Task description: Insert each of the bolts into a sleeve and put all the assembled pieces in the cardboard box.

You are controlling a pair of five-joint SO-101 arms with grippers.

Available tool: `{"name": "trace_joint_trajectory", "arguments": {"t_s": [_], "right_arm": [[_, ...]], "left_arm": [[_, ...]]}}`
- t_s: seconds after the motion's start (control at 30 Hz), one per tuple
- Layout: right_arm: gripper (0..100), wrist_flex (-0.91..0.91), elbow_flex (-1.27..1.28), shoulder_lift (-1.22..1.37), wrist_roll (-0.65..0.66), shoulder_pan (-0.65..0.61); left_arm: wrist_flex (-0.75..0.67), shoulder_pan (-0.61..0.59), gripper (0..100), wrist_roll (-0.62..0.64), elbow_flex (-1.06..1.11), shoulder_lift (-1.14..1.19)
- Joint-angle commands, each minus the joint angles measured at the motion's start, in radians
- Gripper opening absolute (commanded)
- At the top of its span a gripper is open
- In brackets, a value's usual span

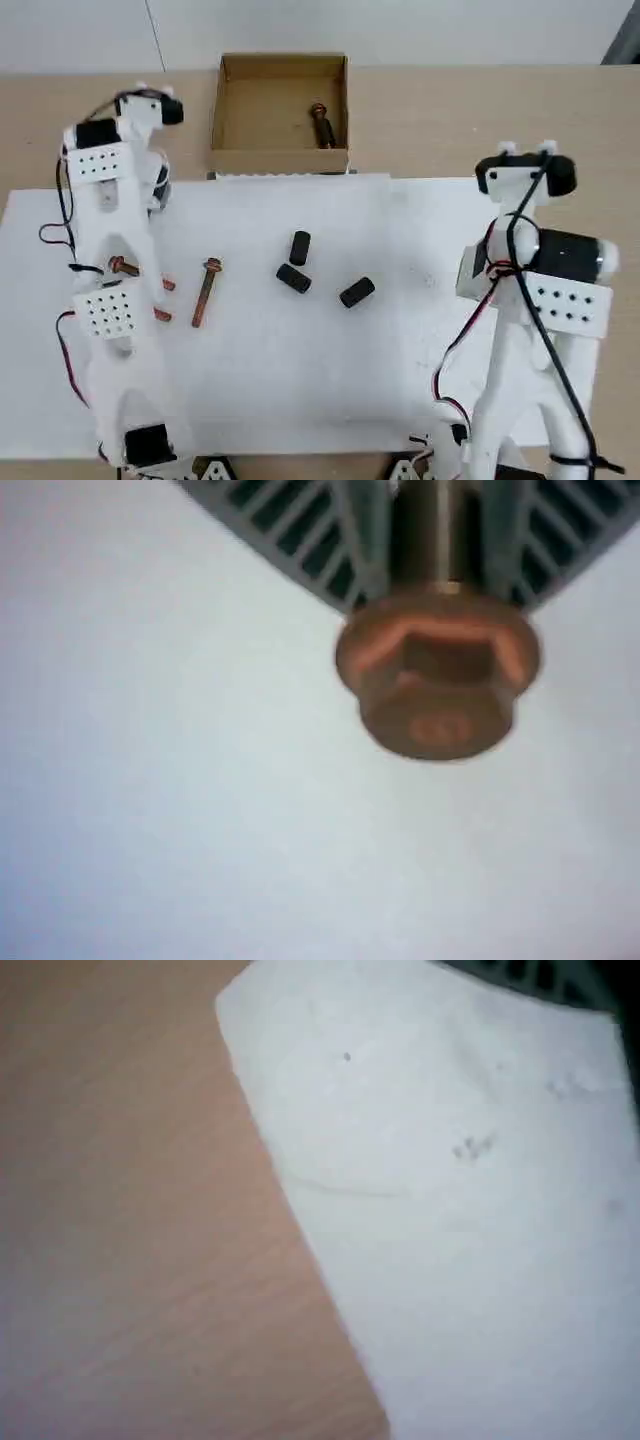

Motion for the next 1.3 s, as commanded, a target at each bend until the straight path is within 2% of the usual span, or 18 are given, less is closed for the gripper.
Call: {"name": "trace_joint_trajectory", "arguments": {"t_s": [0.0, 0.13, 0.33, 0.67, 0.83, 1.0, 1.27], "right_arm": [[0.3, 0.033, -0.091, -0.053, 0.057, 0.001], [0.3, 0.033, -0.092, -0.173, 0.118, 0.001], [0.3, 0.035, -0.018, -0.343, 0.212, 0.002], [0.3, -0.028, 0.229, -0.591, 0.222, 0.002], [0.2, -0.166, 0.377, -0.693, 0.210, 0.002], [0.2, -0.343, 0.534, -0.788, 0.101, -0.008], [0.2, -0.473, 0.712, -0.877, 0.000, -0.226]], "left_arm": [[0.021, 0.063, 0, 0.017, -0.018, -0.290], [0.021, 0.127, 0, 0.017, 0.117, -0.512], [0.020, 0.181, 0, 0.020, 0.484, -0.818], [-0.015, 0.253, 0, 0.018, 0.975, -1.266], [-0.193, 0.276, 0, 0.020, 1.170, -1.491], [-0.423, 0.275, 0, 0.020, 1.402, -1.680], [-0.671, 0.278, 0, 0.020, 1.705, -1.883]]}}
